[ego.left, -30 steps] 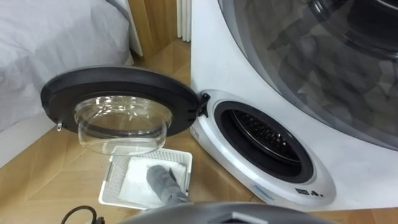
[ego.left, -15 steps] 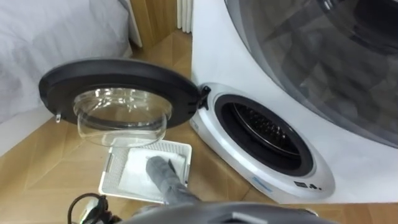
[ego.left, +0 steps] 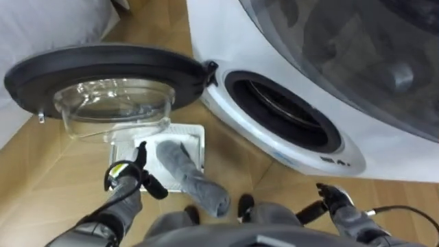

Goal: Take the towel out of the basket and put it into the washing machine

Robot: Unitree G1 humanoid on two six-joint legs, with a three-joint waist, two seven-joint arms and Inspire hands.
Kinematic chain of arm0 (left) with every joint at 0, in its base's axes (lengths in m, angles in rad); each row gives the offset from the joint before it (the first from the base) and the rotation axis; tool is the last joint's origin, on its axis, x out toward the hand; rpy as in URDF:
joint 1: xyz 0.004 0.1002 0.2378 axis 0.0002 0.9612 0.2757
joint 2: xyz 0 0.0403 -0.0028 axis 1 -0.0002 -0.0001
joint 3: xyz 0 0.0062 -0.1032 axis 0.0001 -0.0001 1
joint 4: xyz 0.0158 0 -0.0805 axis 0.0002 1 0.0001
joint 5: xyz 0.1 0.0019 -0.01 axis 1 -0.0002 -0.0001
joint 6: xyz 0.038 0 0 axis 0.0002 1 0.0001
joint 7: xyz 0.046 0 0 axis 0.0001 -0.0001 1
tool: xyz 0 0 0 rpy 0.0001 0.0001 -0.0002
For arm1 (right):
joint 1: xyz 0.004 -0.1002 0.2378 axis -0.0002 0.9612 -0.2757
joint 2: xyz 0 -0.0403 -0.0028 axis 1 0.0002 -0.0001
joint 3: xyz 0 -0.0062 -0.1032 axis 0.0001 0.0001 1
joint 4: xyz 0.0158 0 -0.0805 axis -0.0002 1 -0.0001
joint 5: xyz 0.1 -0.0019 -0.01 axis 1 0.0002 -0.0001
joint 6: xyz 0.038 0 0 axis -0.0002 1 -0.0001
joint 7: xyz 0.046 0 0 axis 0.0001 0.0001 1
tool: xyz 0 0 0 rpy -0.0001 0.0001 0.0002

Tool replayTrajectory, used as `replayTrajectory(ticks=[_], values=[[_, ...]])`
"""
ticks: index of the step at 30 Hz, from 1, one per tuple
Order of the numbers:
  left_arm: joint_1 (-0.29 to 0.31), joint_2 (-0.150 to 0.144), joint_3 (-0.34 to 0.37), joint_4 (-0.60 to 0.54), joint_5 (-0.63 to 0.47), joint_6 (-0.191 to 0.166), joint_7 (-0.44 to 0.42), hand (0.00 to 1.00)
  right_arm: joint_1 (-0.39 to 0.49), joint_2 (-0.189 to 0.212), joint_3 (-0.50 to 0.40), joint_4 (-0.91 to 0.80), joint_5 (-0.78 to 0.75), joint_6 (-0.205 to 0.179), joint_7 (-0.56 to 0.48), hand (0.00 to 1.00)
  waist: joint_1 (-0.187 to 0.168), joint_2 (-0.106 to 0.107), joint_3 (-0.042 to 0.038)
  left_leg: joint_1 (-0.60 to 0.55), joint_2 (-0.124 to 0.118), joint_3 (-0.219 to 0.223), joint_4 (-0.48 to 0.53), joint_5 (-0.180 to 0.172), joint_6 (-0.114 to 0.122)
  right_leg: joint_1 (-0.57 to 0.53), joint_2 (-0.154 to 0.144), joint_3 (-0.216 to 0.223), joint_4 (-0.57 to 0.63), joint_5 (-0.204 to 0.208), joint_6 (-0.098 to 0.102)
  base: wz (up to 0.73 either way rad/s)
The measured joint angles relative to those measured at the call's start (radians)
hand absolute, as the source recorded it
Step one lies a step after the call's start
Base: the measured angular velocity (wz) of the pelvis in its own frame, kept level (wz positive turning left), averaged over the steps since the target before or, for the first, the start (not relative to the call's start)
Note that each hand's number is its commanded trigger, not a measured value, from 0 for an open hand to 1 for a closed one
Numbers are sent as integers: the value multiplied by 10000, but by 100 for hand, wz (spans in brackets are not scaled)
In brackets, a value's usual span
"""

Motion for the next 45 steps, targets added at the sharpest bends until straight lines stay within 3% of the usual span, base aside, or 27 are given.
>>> replayTrajectory(ticks=[2, 3, 5, 6, 7, 8, 9, 10, 12, 13, 17, 20, 22, 28, 33, 37, 40, 45], values=[[-409, -37, -80, 80, 317, -22, 42, 0, -303, -10, 282, 109, 303, -38, 5, 0, -25, -6, 41, -427, 18, -7, 210, 0, 0, -639, -16, 0, 541, -2, -2, 0], [-701, -49, -231, 152, 314, -62, 122, 0, -468, 16, 346, 105, 514, -109, 2, 0, -94, 4, 104, -796, 12, -10, 537, -2, -1, -921, -45, 39, 737, -2, -3, 11], [-1189, -55, -412, 292, 317, -137, 209, 0, -774, 54, 530, 104, 850, -154, -14, 0, -303, -22, 322, -1699, 8, 43, 1628, -4, -2, -1174, -99, 547, 778, -1, -4, 22], [-1558, -74, -483, 289, 345, -212, 268, 0, -935, 59, 672, 99, 1125, -245, -4, 0, -353, -52, 438, -2599, -7, 26, 2272, -16, -62, -1423, -71, 1224, 806, -14, 7, 28], [-1892, -83, -598, 289, 499, -280, 315, 0, -1009, 83, 673, 76, 1383, -342, 10, 0, -428, 69, 436, -3347, 54, 40, 1446, 334, -21, -1910, 57, 1374, 961, -56, 70, 31], [-2053, -39, -776, 288, 511, -300, 329, 0, -1085, 95, 658, 14, 1400, -347, -6, 0, -451, 40, 434, -3608, 138, 270, 1534, 435, 158, -2210, 33, 1361, 1182, -188, 181, 26], [-2301, -12, -1132, 287, 567, -308, 423, 0, -1239, 35, 626, -135, 1405, -331, 2, 0, -465, -118, 446, -3999, 198, 779, 1695, 530, 240, -2900, -4, 1264, 1571, -283, 241, -6], [-2445, 61, -1470, 288, 743, -342, 538, 0, -1301, 84, 700, -365, 1434, -320, -57, 0, -326, -273, 433, -4298, 196, 773, 1890, 527, 247, -3407, -27, 1098, 1855, -294, 231, -23], [-2451, 105, -1817, 290, 1001, -369, 723, 0, -1482, 98, 719, -415, 1626, -329, -167, 0, -268, -278, 442, -4782, 132, 356, 2395, 511, 247, -3946, 52, 949, 1732, -147, 90, -44], [-2462, 125, -1942, 288, 1076, -378, 744, 0, -1592, 125, 760, -429, 1830, -358, -214, 0, -341, -241, 442, -5101, 81, 200, 2729, 472, 212, -4156, -4, 725, 1809, -60, -42, -41], [-2827, 130, -1964, 292, 1210, -403, 847, 0, -1658, 122, 1080, -865, 2815, -458, -163, 0, -624, -45, 538, -5899, 108, 291, 3300, 408, 137, -5070, -12, 733, 2638, -87, -116, -10], [-3433, 180, -2235, 341, 1388, -440, 904, 0, -1683, 154, 1102, -1197, 3575, -607, -54, 0, -814, -51, 548, -6562, 313, 430, 3808, 244, 21, -5807, 94, 708, 3248, -212, -317, 3], [-3772, 309, -2554, 315, 1451, -504, 1067, 0, -1712, 135, 1184, -1574, 3904, -706, -51, 0, -843, -66, 558, -7221, 429, 488, 4516, -93, 15, -6570, 149, 745, 3978, -452, -547, -10], [-3864, 621, -3364, 261, 2465, -448, 1308, 0, -1969, 66, 1297, -1849, 5286, -1029, 312, 0, -1268, -65, 561, -8600, 580, 523, 5934, -354, 22, -8017, 165, 802, 5507, -683, -585, -3], [-3926, 656, -3812, 279, 2675, -438, 1313, 0, -2019, 159, 1488, -1886, 6120, -1247, 617, 0, -1475, -68, 559, -9275, 729, 528, 6443, -367, 4, -8696, 282, 807, 5894, -658, -576, -6], [-4158, 810, -4101, 282, 2667, -443, 1280, 0, -2314, 204, 1831, -1780, 6544, -1371, 723, 0, -1635, -73, 557, -9799, 784, 453, 6653, -367, -13, -9167, 358, 768, 6008, -528, -698, -5], [-4411, 860, -4659, 280, 2674, -506, 1214, 0, -2506, 193, 1953, -1709, 6695, -1597, 879, 0, -1677, -78, 561, -10191, 784, 444, 6913, -460, -11, -9561, 359, 769, 6258, -567, -711, 0], [-4412, 921, -4984, 249, 2662, -665, 740, 0, -2796, 197, 2135, -1545, 6841, -1692, 1192, 0, -1733, -135, 564, -10562, 891, 453, 7232, -628, 29, -9887, 416, 770, 6459, -652, -684, -5]])
